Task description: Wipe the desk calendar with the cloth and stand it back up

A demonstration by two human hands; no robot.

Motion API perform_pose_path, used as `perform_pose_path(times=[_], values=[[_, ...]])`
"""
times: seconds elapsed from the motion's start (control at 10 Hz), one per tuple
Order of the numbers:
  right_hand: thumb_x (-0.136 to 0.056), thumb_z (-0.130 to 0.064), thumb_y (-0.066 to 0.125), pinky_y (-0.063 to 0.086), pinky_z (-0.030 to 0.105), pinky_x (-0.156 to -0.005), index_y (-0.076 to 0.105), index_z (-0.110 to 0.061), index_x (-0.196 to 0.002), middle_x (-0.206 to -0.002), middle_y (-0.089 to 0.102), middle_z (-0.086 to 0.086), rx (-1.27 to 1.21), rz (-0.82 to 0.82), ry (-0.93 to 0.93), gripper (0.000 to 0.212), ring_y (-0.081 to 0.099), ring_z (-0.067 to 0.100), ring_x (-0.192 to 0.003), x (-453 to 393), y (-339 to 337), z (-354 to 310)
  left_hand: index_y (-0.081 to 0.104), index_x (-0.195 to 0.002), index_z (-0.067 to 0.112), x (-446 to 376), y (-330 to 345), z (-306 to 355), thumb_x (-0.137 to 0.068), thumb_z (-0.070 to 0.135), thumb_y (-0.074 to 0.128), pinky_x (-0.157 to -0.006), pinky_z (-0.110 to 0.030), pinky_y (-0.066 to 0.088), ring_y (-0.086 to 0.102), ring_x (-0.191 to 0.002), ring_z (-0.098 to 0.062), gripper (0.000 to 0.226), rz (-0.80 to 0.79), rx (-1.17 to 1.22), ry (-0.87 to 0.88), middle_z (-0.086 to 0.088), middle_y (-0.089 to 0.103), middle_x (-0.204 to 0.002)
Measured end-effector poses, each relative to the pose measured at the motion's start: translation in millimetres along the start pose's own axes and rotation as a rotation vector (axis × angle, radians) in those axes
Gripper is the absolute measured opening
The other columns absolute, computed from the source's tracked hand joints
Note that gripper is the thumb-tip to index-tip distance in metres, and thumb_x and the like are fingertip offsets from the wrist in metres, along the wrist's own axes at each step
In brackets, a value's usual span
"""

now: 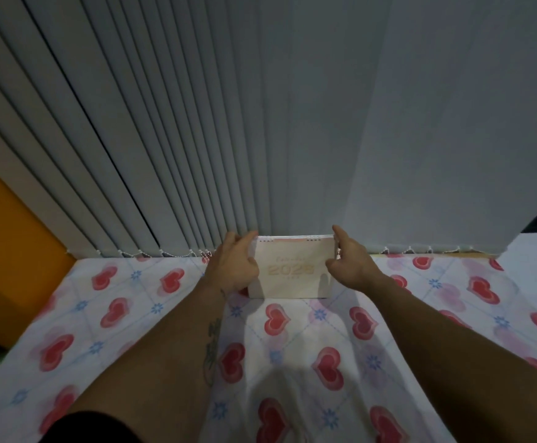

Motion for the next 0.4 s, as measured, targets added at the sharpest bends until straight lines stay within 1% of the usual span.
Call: perform_pose_path(times=[0.1, 0.2, 0.3, 0.4], values=[[-0.084, -0.013, 0.060, 0.046, 0.043, -0.093, 0.017, -0.022, -0.151, -0.143, 0.045, 0.013, 0.049, 0.008, 0.019, 0.081, 0.047, 0.036, -0.125, 5.5, -8.8, -6.0, 0.039, -0.149, 0.026, 9.7, -14.6, 3.0, -0.088, 0.018, 0.054, -0.102, -0.045, 0.046, 0.049, -0.125, -0.032, 0.063, -0.009, -0.091, 0.039, -0.010, 0.044, -0.136], [-0.086, -0.021, 0.057, 0.038, 0.043, -0.102, 0.021, -0.018, -0.151, -0.149, 0.036, 0.015, 0.146, 0.028, 0.035, 0.074, 0.039, 0.037, -0.132, 16.9, -18.3, -12.1, 0.051, -0.139, 0.019, 23.8, -27.5, 7.2, -0.084, 0.018, 0.056, -0.095, -0.042, 0.049, 0.055, -0.119, -0.032, 0.056, 0.001, -0.196, 0.100, -0.009, 0.053, -0.133], [-0.089, -0.027, 0.052, 0.032, 0.041, -0.107, 0.028, -0.013, -0.148, -0.151, 0.033, 0.017, 0.240, 0.032, 0.061, 0.065, 0.036, 0.036, -0.135, 43.7, -30.8, -27.3, 0.058, -0.128, 0.017, 37.0, -39.0, 11.9, -0.083, 0.019, 0.056, -0.086, -0.036, 0.047, 0.058, -0.111, -0.027, 0.045, 0.019, -0.259, 0.123, -0.006, 0.059, -0.124], [-0.092, -0.030, 0.048, 0.029, 0.042, -0.109, 0.030, -0.012, -0.148, -0.154, 0.031, 0.015, 0.323, 0.093, 0.056, 0.061, 0.034, 0.034, -0.137, 73.6, -35.6, -43.6, 0.060, -0.123, 0.016, 50.9, -52.2, 13.8, -0.086, 0.021, 0.052, -0.080, -0.034, 0.045, 0.060, -0.108, -0.027, 0.039, 0.053, -0.289, 0.182, -0.006, 0.062, -0.122]])
Point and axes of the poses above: each hand's wrist, its own x-axis away from the middle knuckle, its own y-axis out of the palm, z = x × y, the point moved 3 cm from there along -x, towards the middle knuckle
